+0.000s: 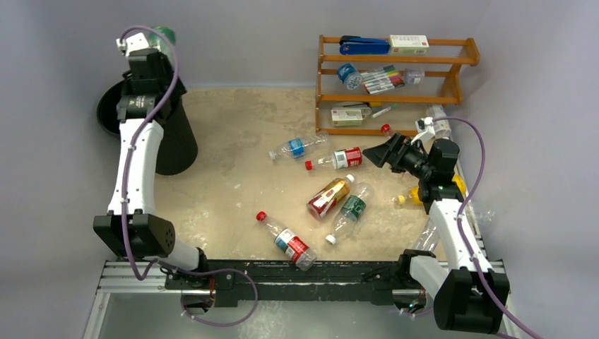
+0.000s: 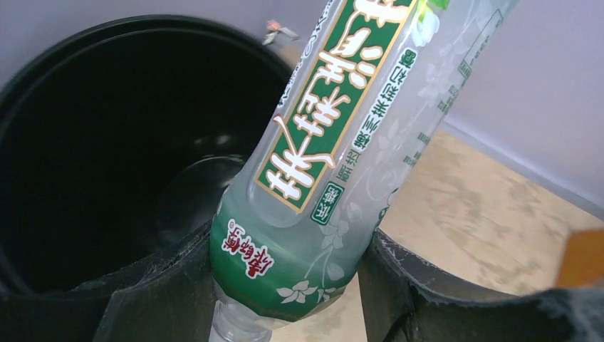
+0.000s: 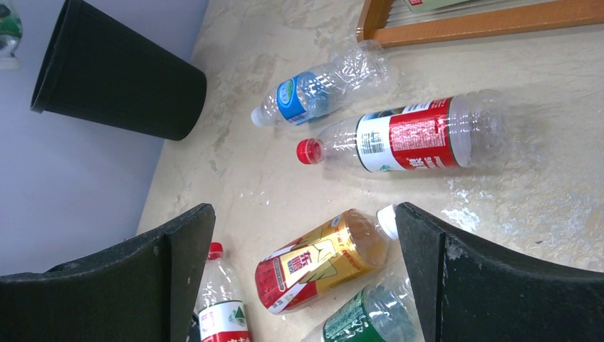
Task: Put the plastic bottles in the bin
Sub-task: Place the plastic bottle in the trash bin.
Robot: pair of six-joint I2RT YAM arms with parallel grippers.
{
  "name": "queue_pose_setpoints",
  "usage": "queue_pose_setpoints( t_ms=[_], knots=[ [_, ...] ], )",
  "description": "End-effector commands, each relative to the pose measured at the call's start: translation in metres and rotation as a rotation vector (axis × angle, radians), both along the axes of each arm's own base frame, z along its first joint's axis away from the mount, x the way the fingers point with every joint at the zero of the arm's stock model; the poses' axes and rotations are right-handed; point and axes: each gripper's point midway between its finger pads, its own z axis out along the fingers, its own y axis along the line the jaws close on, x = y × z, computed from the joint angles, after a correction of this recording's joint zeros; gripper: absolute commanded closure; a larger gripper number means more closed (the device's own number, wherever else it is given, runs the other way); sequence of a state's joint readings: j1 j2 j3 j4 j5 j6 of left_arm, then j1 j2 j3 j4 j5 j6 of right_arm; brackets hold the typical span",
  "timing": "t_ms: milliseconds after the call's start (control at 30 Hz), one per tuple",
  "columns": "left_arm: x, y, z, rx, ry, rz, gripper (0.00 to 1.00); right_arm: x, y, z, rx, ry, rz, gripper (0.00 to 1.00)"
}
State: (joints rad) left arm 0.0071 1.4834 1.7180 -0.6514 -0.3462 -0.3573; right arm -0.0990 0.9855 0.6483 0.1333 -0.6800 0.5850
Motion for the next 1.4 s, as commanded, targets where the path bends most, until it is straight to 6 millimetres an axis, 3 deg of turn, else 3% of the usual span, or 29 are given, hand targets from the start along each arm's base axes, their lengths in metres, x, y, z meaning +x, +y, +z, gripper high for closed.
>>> queue_pose_setpoints(
  t_ms=[0, 133, 267, 333, 467, 633, 800, 933, 1100, 1233, 1367],
  knots=[
    [-0.007, 0.047, 0.006, -0.015, -0.005, 0.119, 0.5, -0.001, 0.005, 0.02, 0.006, -0.076, 0.037, 0.0],
    [-0.01, 0.073, -0.003, -0.007, 0.012, 0.183, 0.51, 0.0, 0.007, 0.02, 0.014, -0.077, 0.048, 0.0],
    [-0.008, 0.084, -0.012, 0.01, 0.029, 0.218, 0.49, 0.0, 0.007, 0.019, 0.016, -0.078, 0.053, 0.0],
    [-0.01, 0.088, -0.016, 0.011, 0.042, 0.24, 0.46, 0.0, 0.008, 0.017, 0.017, -0.079, 0.057, 0.0],
    [-0.02, 0.1, -0.022, 0.023, 0.061, 0.317, 0.25, 0.001, 0.009, 0.014, 0.019, -0.068, 0.066, 0.0],
    [-0.034, 0.119, -0.023, 0.027, 0.074, 0.414, 0.16, 0.002, 0.008, 0.015, 0.018, -0.071, 0.063, 0.0],
    [-0.042, 0.122, -0.015, 0.016, 0.07, 0.446, 0.13, 0.0, 0.009, 0.009, 0.022, -0.059, 0.063, 0.0],
    [-0.042, 0.105, 0.004, -0.037, 0.017, 0.356, 0.12, 0.001, 0.008, 0.009, 0.022, -0.056, 0.061, 0.0],
    [-0.039, 0.061, 0.022, -0.117, -0.019, 0.162, 0.12, 0.003, 0.006, 0.011, 0.014, -0.057, 0.05, 0.0],
    [-0.041, 0.001, 0.032, -0.096, -0.021, 0.004, 0.12, 0.005, 0.005, 0.012, 0.009, -0.056, 0.043, 0.0],
    [-0.044, -0.051, 0.024, -0.113, 0.007, -0.139, 0.12, 0.004, 0.003, 0.011, -0.004, -0.053, 0.031, 0.0]
  ],
)
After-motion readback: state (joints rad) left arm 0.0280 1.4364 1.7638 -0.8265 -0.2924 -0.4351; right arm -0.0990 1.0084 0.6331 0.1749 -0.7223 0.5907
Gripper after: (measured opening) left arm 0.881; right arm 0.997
